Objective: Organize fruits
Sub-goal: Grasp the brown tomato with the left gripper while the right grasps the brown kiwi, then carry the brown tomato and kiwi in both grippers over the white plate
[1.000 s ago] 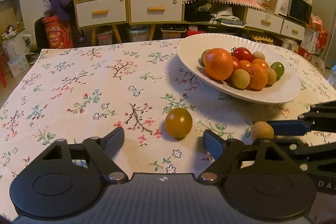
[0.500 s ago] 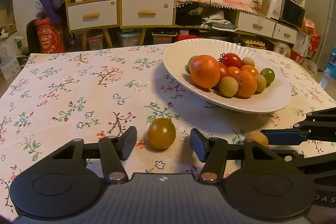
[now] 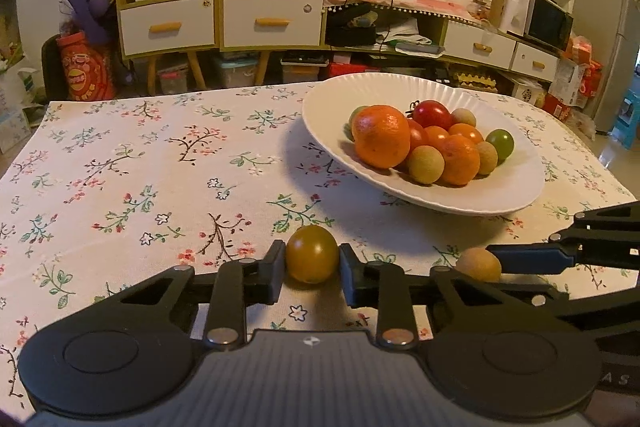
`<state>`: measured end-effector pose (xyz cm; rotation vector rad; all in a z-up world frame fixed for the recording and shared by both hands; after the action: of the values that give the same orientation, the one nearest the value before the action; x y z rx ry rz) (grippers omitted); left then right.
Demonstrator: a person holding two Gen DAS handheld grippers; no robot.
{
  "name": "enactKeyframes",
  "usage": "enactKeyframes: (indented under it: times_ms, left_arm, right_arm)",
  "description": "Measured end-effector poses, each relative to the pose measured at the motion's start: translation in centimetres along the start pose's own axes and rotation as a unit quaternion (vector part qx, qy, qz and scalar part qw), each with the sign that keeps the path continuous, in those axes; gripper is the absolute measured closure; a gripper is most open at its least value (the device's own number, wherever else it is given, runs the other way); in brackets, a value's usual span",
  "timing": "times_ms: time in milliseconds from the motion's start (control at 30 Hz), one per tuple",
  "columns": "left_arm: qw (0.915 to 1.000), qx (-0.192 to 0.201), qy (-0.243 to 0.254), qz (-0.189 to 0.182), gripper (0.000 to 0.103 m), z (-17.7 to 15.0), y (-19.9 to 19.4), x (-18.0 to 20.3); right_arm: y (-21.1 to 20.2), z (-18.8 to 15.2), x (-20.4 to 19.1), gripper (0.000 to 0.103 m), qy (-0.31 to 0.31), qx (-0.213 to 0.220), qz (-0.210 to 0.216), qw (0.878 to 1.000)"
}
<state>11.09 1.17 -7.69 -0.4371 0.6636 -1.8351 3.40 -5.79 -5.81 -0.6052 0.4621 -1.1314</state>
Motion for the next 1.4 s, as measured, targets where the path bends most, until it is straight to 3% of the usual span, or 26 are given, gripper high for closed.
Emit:
enactKeyframes:
  times_ms: [800,1400]
  left_arm:
    - [0.9988,0.01,0.005,-0.049,0.078,0.9,-2.8,3.4]
    - [0.996,0.029,0.023,-0.081,0.078,3.3,-1.9,6.5]
  right_arm:
    - [-3.0,1.3,0.3,0.079,0.01,0.031,0.007,0.999]
    - [-3.6,3.1,4.9,0.079,0.06,0.06,-0.034,0.996]
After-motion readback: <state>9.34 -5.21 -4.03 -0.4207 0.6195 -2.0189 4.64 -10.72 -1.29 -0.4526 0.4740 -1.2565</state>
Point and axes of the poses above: each gripper's, at about its wrist camera, not at the fingertips, and y roughly the way its jaws point, x to its right, z to its top, the point moved 5 cm from there along y, roughly the way its jaws point, and after that the axes turned 6 degrees about y, right-handed, at the moved point
